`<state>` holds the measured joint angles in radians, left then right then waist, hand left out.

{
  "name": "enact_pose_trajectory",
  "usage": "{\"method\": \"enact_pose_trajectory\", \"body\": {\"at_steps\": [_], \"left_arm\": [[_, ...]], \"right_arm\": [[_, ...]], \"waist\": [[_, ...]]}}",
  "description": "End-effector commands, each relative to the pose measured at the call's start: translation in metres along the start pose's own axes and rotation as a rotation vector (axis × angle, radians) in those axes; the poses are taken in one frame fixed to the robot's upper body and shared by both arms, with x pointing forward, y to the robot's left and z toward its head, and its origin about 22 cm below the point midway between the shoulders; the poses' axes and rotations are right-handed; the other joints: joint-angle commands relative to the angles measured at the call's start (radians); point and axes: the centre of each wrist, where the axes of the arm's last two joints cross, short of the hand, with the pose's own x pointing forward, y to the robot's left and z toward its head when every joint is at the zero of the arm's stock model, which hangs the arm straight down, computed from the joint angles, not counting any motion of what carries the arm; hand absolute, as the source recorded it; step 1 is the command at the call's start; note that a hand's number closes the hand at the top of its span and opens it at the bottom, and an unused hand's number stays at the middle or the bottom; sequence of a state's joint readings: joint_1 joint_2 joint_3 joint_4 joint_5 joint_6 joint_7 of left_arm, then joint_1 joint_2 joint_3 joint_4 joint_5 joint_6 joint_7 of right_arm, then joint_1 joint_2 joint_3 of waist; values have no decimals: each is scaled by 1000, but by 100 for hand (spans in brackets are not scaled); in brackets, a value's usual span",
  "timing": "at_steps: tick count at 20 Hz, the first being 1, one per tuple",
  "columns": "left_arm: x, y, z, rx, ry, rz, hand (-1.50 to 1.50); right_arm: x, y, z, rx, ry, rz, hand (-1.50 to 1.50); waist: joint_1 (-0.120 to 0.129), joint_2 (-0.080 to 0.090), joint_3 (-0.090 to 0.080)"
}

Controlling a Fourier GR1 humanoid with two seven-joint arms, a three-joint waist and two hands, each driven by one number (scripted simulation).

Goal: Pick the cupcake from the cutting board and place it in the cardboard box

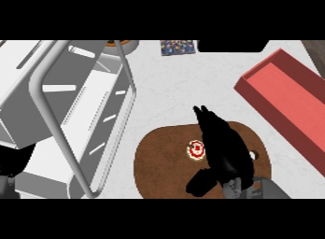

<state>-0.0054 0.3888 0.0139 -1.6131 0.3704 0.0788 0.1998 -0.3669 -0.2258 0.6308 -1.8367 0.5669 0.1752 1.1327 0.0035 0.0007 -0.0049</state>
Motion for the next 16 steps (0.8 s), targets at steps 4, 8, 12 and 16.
{"method": "enact_pose_trajectory", "body": {"at_steps": [4, 8, 12, 16], "left_arm": [[17, -2, -5, -5, -35, 10, 0], [3, 2, -3, -20, -4, 20, 0], [3, 1, -1, -8, -17, 2, 0], [15, 12, -6, -16, -24, -11, 0]], "right_arm": [[27, -1, -9, 15, 161, 101, -150], [14, 13, -22, 40, 176, 113, -150], [21, 15, -19, 28, 184, 94, -150], [26, 26, -26, 46, 219, 108, -150]], "waist": [[0, -2, 4], [-1, -1, 4], [-2, -1, 4], [0, -2, 4]]}}
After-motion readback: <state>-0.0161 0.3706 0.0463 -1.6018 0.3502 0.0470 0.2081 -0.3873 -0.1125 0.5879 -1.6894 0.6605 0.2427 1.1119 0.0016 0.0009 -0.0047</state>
